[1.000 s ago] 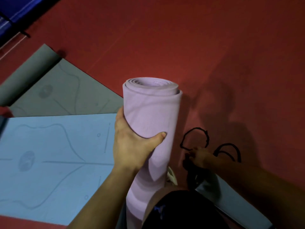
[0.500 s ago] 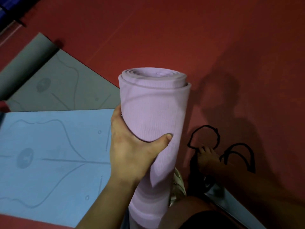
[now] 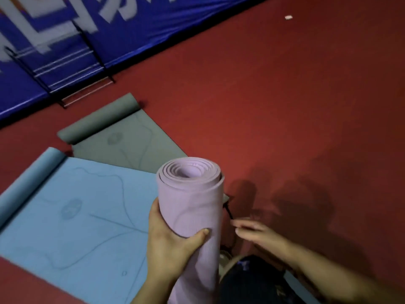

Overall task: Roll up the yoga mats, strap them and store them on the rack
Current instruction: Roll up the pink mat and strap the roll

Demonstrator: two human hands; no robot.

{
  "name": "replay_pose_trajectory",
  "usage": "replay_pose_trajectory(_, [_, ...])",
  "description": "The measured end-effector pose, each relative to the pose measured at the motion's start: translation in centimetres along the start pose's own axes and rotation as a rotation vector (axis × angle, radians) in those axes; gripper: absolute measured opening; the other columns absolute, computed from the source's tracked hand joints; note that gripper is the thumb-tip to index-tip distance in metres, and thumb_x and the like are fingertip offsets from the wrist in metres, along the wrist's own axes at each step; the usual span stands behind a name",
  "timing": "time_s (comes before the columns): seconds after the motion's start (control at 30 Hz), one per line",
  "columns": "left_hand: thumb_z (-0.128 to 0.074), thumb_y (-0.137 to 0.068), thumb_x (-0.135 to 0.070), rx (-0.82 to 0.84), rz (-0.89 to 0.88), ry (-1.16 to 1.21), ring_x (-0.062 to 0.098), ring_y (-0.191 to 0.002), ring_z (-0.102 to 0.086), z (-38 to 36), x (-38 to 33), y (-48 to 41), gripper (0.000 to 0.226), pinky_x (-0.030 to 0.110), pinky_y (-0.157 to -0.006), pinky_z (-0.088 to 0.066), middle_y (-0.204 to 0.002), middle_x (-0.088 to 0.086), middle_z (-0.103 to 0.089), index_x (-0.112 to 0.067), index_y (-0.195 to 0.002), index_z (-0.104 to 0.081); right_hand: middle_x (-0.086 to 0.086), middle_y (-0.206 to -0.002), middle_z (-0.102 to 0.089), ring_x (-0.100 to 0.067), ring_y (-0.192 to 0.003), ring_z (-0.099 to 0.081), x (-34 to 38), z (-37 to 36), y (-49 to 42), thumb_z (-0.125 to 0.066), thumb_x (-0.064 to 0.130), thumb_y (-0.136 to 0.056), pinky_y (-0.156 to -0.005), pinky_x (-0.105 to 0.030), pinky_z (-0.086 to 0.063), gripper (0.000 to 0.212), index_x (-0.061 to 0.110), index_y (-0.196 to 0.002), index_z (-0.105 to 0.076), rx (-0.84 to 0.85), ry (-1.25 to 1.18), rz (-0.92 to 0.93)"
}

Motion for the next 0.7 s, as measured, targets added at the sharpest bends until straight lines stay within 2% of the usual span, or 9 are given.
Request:
replay_pose_trajectory(0.07, [-0.089, -0.04, -0.054, -0.038, -0.026, -0.005, 0.006, -0.118, -0.05, 1.1, -0.2, 1.1, 0.11, 0.035, -0.099, -0.046, -0.13, -0.018, -0.046, -0.049, -0.131, -0.028, 0.003, -0.132, -0.059, -0.007, -0.127, -0.051, 4.4, -0.8, 3.3, -0.062, 0.013, -0.095, -0.103, -0.01, -0.035, 0.027, 0.018, -0.121, -0.066, 0.046, -0.056, 0.094])
replay_pose_trajectory(0.13, [-0.09, -0.042, -0.053, -0.062, -0.032, -0.01, 0.008, -0.118, -0.049, 2.3, -0.6, 2.3, 0.109, 0.037, -0.099, -0.047, -0.131, -0.016, -0.046, -0.049, -0.13, -0.027, 0.008, -0.132, -0.061, -0.002, -0.127, -0.051, 8.5, -1.7, 7.0, -0.066, 0.025, -0.086, -0.112, -0.021, -0.033, 0.037, 0.02, -0.122, -0.068, 0.087, -0.139, 0.171])
replay_pose_trajectory(0.2, [-0.089, -0.043, -0.053, -0.072, -0.02, 0.003, 0.01, -0.12, -0.049, 3.6, -0.7, 3.8, 0.111, 0.04, -0.099, -0.047, -0.133, -0.015, -0.044, -0.045, -0.134, -0.027, 0.009, -0.132, -0.063, 0.003, -0.124, -0.052, 12.0, -2.7, 10.9, -0.065, 0.025, -0.084, -0.115, -0.027, -0.032, 0.039, 0.018, -0.122, -0.068, 0.099, -0.187, 0.254])
replay_pose_trajectory(0.3, [-0.089, -0.044, -0.052, -0.086, -0.014, 0.037, 0.013, -0.121, -0.05, 5.6, -0.7, 6.6, 0.113, 0.039, -0.098, -0.049, -0.136, -0.015, -0.044, -0.041, -0.137, -0.026, 0.008, -0.134, -0.061, 0.0, -0.126, -0.052, 15.7, -4.9, 16.3, -0.062, 0.024, -0.082, -0.117, -0.031, -0.031, 0.038, 0.02, -0.118, -0.07, 0.115, -0.166, 0.387])
replay_pose_trajectory(0.4, [-0.09, -0.043, -0.05, -0.121, -0.012, 0.094, 0.011, -0.12, -0.053, 7.4, -0.3, 9.8, 0.112, 0.038, -0.095, -0.05, -0.136, -0.015, -0.047, -0.043, -0.136, -0.028, 0.011, -0.136, -0.059, -0.002, -0.13, -0.049, 17.9, -8.6, 20.9, -0.059, 0.027, -0.082, -0.113, -0.028, -0.032, 0.038, 0.024, -0.118, -0.07, 0.2, -0.11, 0.466])
replay_pose_trajectory(0.5, [-0.094, -0.042, -0.049, -0.139, -0.024, 0.179, 0.005, -0.123, -0.051, 9.2, 0.2, 12.8, 0.114, 0.036, -0.097, -0.05, -0.137, -0.017, -0.047, -0.045, -0.135, -0.028, 0.013, -0.14, -0.055, 0.003, -0.129, -0.047, 19.9, -13.0, 23.7, -0.057, 0.032, -0.083, -0.112, -0.023, -0.033, 0.047, 0.026, -0.129, -0.062, 0.278, 0.09, 0.515])
replay_pose_trajectory(0.57, [-0.094, -0.043, -0.047, -0.155, -0.029, 0.216, -0.004, -0.123, -0.049, 10.1, 0.8, 14.8, 0.11, 0.025, -0.096, -0.048, -0.135, -0.027, -0.044, -0.052, -0.131, -0.027, 0.005, -0.146, -0.05, -0.003, -0.132, -0.046, 20.6, -15.6, 24.4, -0.059, 0.033, -0.089, -0.113, -0.026, -0.034, 0.053, 0.016, -0.139, -0.054, 0.279, 0.31, 0.521])
replay_pose_trajectory(0.63, [-0.093, -0.044, -0.044, -0.182, -0.023, 0.263, -0.013, -0.121, -0.047, 11.3, 1.3, 16.7, 0.108, 0.013, -0.091, -0.045, -0.129, -0.042, -0.041, -0.061, -0.125, -0.024, -0.009, -0.143, -0.053, -0.017, -0.13, -0.049, 20.8, -17.6, 24.4, -0.056, 0.021, -0.096, -0.109, -0.033, -0.037, 0.041, 0.005, -0.134, -0.055, 0.268, 0.553, 0.529])
replay_pose_trajectory(0.7, [-0.093, -0.044, -0.043, -0.205, -0.012, 0.297, -0.015, -0.12, -0.047, 12.4, 1.8, 18.0, 0.108, 0.011, -0.089, -0.044, -0.125, -0.05, -0.038, -0.062, -0.124, -0.024, 0.001, -0.125, -0.066, -0.013, -0.116, -0.059, 21.1, -18.7, 24.7, -0.058, 0.016, -0.094, -0.101, -0.031, -0.043, 0.03, 0.013, -0.123, -0.064, 0.254, 0.68, 0.625])
Point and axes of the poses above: each hand's wrist, its own y-axis away from the middle knuckle, its own z-axis out of the back of the hand, x = y × z, the point moved 4 cm from there along -y, towards the middle knuckle
